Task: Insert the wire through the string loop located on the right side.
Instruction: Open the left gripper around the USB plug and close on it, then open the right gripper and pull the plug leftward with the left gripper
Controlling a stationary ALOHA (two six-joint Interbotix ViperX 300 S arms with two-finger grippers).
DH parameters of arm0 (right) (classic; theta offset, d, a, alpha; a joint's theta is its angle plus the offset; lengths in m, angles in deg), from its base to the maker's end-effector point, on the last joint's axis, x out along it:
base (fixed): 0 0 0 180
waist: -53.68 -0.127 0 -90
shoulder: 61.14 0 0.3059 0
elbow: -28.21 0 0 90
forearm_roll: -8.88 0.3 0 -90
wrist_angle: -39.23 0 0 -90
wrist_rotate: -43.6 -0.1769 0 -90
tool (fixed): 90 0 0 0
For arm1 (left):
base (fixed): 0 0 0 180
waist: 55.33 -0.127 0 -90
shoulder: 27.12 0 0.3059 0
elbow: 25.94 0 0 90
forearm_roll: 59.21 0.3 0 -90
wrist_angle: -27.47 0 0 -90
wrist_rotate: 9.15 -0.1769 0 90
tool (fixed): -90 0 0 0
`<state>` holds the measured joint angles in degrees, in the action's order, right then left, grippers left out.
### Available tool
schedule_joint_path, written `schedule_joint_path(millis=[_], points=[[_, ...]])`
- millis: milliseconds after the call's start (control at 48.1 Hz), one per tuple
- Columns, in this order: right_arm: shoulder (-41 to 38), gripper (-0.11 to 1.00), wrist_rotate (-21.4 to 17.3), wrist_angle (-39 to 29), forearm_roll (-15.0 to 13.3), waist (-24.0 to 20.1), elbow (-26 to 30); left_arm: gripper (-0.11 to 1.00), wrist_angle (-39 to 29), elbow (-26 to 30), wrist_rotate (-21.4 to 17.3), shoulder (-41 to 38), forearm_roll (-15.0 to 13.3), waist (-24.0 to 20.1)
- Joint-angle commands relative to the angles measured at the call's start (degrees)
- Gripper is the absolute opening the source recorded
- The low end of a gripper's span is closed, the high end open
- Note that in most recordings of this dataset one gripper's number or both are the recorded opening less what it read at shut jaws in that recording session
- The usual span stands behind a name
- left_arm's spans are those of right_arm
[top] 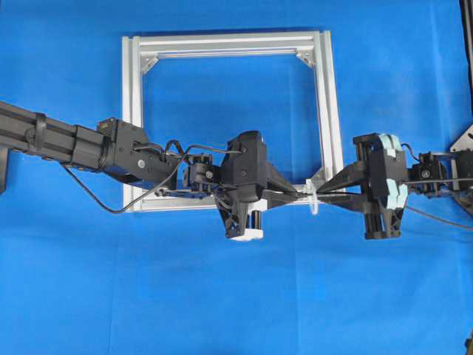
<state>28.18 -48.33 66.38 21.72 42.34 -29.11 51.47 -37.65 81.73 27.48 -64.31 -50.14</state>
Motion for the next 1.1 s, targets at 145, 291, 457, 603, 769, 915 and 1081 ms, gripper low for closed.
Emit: schedule_joint_path(millis=[145, 291, 457, 603, 769, 915, 1081], points=[[0.5, 0.74, 0.1, -0.9, 0.1, 0.4, 0.6, 0.08, 0.3, 0.7, 0.0, 1.4, 0.0, -0.1], [0.6, 0.95, 0.1, -0.9, 0.1, 0.3, 0.6, 0.08, 0.2, 0.7, 0.0, 1.4, 0.0, -0.1], [0.6, 0.94, 0.1, -0.9, 0.1, 0.4, 0.8, 0.08, 0.1, 0.4, -0.1, 1.8, 0.0, -0.1], [0.6, 0.94, 0.1, -0.9, 0.0, 0.3, 0.8, 0.08, -0.3, -2.6, -0.5, 4.2, 0.1, -0.1], [0.6, 0.94, 0.2, -0.9, -0.1, 0.4, 0.8, 0.08, -0.2, -9.1, -0.5, 9.1, 0.1, 0.5], [0.6, 0.94, 0.3, -0.9, -0.2, 0.4, 0.9, 0.08, 0.3, -15.6, -0.1, 14.2, 0.1, 1.1], [0.6, 0.94, 0.3, -0.9, -0.2, 0.4, 0.8, 0.08, 1.0, -23.6, 0.3, 19.2, 0.0, 2.0]])
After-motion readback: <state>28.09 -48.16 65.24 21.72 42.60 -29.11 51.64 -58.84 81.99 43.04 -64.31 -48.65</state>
